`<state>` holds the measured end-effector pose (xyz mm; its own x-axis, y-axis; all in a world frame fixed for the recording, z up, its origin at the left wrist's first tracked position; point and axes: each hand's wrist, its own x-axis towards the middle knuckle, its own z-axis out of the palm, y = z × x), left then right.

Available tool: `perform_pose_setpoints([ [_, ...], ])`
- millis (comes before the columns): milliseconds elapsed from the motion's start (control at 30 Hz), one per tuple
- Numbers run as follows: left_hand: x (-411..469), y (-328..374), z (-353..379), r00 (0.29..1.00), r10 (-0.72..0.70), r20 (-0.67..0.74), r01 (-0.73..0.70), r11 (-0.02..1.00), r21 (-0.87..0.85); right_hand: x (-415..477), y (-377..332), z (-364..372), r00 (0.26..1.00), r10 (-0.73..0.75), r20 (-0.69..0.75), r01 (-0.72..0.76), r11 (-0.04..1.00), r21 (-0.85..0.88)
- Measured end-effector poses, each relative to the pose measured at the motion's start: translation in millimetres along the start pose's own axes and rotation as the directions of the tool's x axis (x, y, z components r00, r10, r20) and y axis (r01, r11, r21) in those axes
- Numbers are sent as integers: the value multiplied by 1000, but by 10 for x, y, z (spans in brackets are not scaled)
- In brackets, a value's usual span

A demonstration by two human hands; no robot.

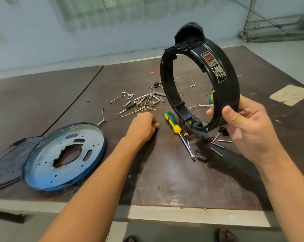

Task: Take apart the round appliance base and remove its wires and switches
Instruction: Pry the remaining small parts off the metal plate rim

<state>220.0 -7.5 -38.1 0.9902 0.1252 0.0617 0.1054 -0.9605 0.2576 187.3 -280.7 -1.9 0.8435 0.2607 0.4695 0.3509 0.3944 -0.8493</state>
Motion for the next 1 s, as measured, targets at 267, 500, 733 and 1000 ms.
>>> perform_pose_setpoints([
  [267,-1369,-289,-271,987,40,-154,-30,997,65,-12,0,64,998,7,55,-4,998,-68],
  [500,-1776,-316,-59,990,8,-142,-12,1000,-28,-146,5,335,984,48,170,-15,982,-188],
  [733,-1748,-443,-162,982,-44,-183,27,995,-97,-237,96,620,933,152,326,-17,924,-383],
  [1000,-1923,-816,-712,903,-258,-343,137,931,-338,-308,269,924,844,166,510,256,711,-655],
])
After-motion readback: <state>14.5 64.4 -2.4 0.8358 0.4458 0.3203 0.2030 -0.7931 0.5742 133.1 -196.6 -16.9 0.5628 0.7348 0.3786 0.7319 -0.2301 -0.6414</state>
